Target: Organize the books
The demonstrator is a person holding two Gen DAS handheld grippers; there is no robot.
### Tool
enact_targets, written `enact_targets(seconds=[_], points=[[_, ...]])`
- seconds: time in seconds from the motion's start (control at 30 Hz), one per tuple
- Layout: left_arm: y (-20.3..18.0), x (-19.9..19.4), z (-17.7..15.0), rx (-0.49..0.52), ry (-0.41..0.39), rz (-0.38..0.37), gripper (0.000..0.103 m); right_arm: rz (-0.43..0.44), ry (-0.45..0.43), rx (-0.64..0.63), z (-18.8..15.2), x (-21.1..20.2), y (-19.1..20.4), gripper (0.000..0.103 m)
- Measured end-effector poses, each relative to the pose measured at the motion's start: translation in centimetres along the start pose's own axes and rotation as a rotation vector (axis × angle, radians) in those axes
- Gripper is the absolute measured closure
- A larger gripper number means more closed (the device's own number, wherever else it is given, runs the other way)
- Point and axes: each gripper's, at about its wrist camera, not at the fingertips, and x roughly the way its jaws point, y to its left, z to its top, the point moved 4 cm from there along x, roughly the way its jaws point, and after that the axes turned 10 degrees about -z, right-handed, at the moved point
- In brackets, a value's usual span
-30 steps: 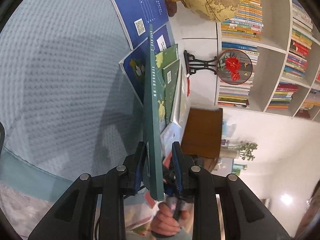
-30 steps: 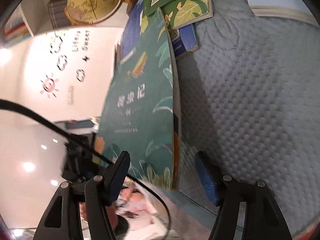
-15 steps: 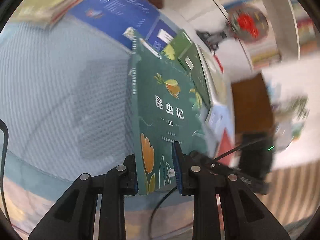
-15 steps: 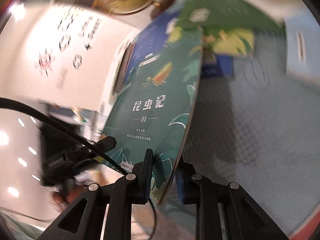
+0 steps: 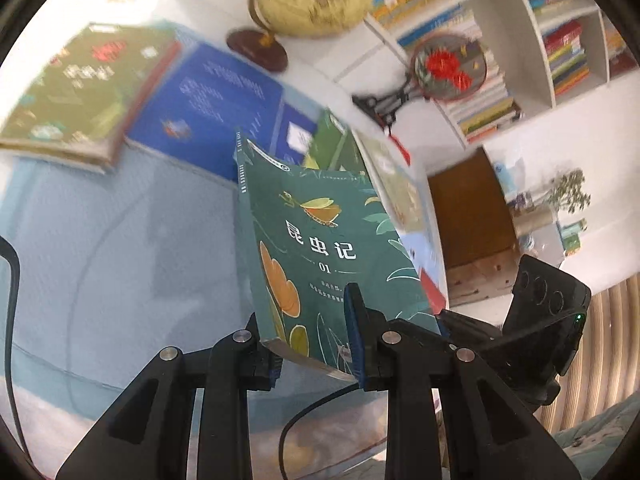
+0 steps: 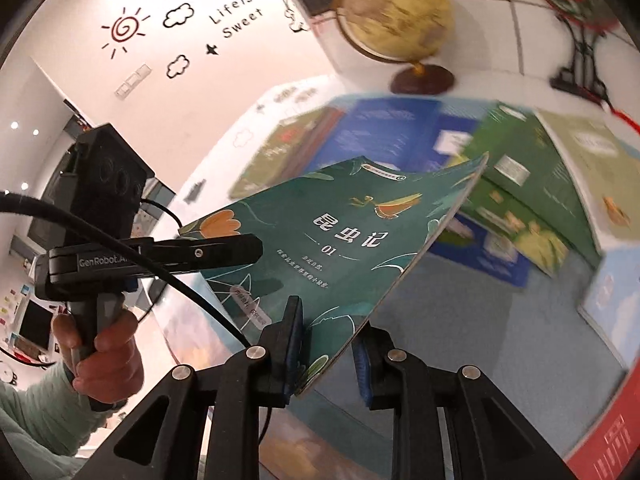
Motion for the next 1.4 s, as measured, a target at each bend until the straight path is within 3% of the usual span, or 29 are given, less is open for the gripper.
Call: enact_targets(seconds=[0.1,0.23,0.3,0.43,0.6,0.83,1.03,1.2,1.4], points=[[1.8,-3.4,2.5,-0.004,-0.052,0.005,0.081,0.031,-0.036,-0.020,2.9,1.1,3.4,0.081],[5.2,-6.9,6.1,0.003,-0.102,0.081,0.081,0.083,-0.051,-0.031,7.1,4.5,7.4,0.081],[7.4,-8.1,8.0,-0.016,-0.116,0.085,0.081,0.094,-0.051,-0.042,9.2,6.9,9.4,0.081],[11.1,-9.3,11.3,-0.030,-0.122,0.103,0.081,0.119,-0.033,-0.021,12.8,11.4,12.1,0.081],[15.5,-8.6,14.3,-0.060,-0.070,0.109,0.081,0.109,-0.014,0.033,15.9,15.9,13.0,0.081],[19.4,-7.4,14.5,-0.137,0.033,0.072,0.080,0.077,0.028,0.094,16.7,19.7,12.5,0.080],[21.9,-6.9,13.9,-0.174,0.088,0.130,0.076,0.061,0.079,0.110,16.2,22.1,12.3,0.080],[23.4,-7.1,13.5,-0.239,0.070,0.135,0.072,0.075,0.128,0.160,15.2,23.5,11.6,0.080],[23.6,-8.6,13.0,-0.225,0.038,0.275,0.070,0.104,0.200,0.150,13.8,22.3,10.9,0.077]])
